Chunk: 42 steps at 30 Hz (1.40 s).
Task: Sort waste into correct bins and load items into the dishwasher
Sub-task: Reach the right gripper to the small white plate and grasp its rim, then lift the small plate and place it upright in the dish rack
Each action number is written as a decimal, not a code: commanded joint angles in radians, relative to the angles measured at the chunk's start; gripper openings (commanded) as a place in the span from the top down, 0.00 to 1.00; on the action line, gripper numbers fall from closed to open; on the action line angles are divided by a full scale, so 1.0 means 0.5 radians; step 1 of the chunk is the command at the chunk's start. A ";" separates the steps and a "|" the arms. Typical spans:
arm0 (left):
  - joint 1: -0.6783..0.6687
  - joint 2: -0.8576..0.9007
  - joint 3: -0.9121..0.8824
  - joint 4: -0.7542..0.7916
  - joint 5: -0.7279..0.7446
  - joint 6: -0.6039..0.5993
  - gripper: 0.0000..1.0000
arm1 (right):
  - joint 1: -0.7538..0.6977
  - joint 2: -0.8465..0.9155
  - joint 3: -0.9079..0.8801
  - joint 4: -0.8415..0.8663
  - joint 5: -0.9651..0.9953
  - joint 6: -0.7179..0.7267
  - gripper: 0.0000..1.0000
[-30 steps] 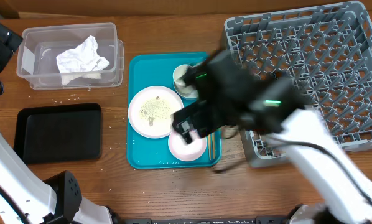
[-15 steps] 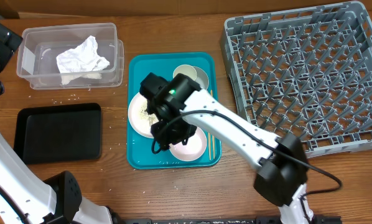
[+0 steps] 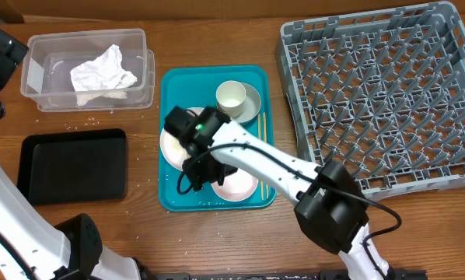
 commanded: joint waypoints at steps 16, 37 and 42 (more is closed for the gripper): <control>-0.004 -0.043 0.001 0.002 -0.021 -0.011 0.00 | 0.145 -0.020 -0.231 0.195 0.152 0.171 0.57; -0.004 -0.043 0.001 0.002 -0.021 -0.011 0.00 | 0.190 -0.021 -0.067 0.004 0.309 0.199 0.96; -0.004 -0.043 0.001 0.002 -0.021 -0.011 0.00 | 0.108 -0.024 0.392 -0.372 0.323 0.188 0.96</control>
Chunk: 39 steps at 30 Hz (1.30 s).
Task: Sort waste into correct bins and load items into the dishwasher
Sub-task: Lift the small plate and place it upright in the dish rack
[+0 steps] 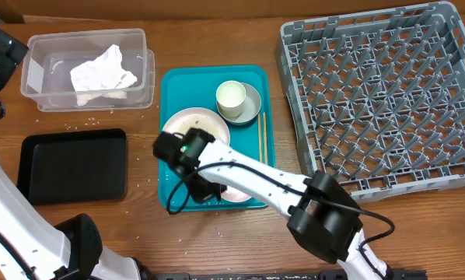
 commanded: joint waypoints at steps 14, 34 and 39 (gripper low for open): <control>-0.004 -0.043 0.001 0.003 -0.020 -0.011 0.00 | -1.353 -0.046 1.286 -0.371 -0.775 -0.606 0.96; -0.004 -0.043 0.001 0.003 -0.020 -0.011 0.00 | -2.818 -0.012 0.095 0.820 -2.903 -0.659 0.96; -0.004 -0.043 0.001 0.003 -0.020 -0.011 0.00 | -2.903 -0.011 -0.182 1.001 -2.875 -0.562 0.96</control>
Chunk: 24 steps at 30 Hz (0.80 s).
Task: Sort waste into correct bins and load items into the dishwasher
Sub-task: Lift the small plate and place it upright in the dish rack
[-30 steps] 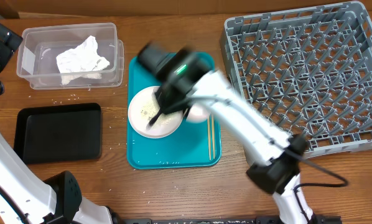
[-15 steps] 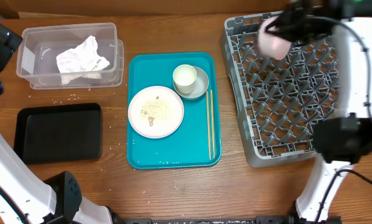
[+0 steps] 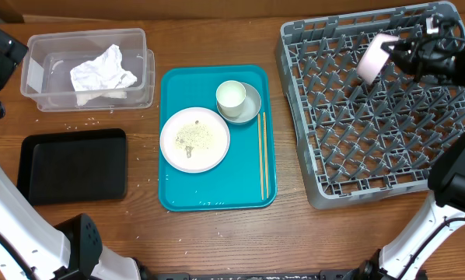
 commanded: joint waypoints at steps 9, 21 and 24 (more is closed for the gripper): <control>-0.004 -0.043 0.001 0.003 -0.021 -0.011 0.00 | -0.103 -0.014 -0.203 0.115 0.076 0.221 0.94; -0.004 -0.043 0.001 0.003 -0.021 -0.011 0.00 | -0.320 -0.090 0.021 -0.405 0.792 0.263 0.84; -0.004 -0.043 0.001 0.003 -0.021 -0.011 0.00 | -0.385 -0.179 0.121 -0.581 1.044 0.263 0.82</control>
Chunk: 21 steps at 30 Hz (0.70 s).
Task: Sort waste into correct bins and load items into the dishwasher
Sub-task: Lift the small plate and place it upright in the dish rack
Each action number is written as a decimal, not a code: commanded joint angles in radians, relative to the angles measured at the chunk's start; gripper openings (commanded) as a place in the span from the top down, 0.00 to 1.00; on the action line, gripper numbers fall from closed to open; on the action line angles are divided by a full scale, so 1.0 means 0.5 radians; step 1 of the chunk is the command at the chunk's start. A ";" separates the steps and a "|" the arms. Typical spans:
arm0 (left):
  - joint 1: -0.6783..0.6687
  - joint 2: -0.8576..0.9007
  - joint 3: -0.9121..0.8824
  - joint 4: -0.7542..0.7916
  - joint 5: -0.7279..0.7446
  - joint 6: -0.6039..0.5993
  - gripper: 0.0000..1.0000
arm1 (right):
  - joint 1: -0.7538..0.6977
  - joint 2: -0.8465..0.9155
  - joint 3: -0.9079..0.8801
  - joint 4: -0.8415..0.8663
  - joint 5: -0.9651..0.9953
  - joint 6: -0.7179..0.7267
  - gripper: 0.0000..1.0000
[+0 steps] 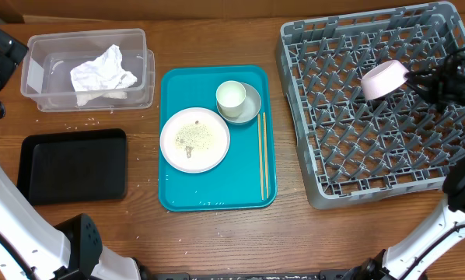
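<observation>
My right gripper [407, 78] is shut on a pink bowl [383, 81], held tilted over the right part of the grey dish rack [349, 167]. On the teal tray [217, 194] lie a white plate with food crumbs [194, 139], a pale cup [231, 96] on a small saucer [252, 105], and a pair of chopsticks [262, 155]. A crumpled paper [102, 71] rests in the clear plastic bin [38, 47]. My left gripper is out of view; only parts of that arm show at the left edge.
A black tray bin [73, 165] sits at the front left, below the clear bin. Crumbs are scattered on the wooden table between the two. The rack fills the right half of the table, its tines standing up.
The pink bowl, still in my right gripper, has moved from the rack's far right part toward the near side and sits lower and more tipped over the tines.
My right gripper was down over the front of the teal tray at the pink bowl beside the plate, and still there a moment later. Then the bowl was gone from the tray and held over the rack's far right. Now it hangs lower over the rack.
</observation>
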 commanded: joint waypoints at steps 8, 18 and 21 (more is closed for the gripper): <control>-0.004 -0.043 0.001 0.003 -0.020 -0.011 0.00 | 0.012 -0.465 0.188 -0.214 0.727 -0.016 0.79; -0.004 -0.043 0.001 0.003 -0.020 -0.011 0.00 | 0.550 -0.448 0.169 -0.066 1.414 0.093 0.54; -0.004 -0.043 0.001 0.003 -0.020 -0.011 0.00 | 0.718 -0.443 0.169 -0.053 1.289 0.039 0.55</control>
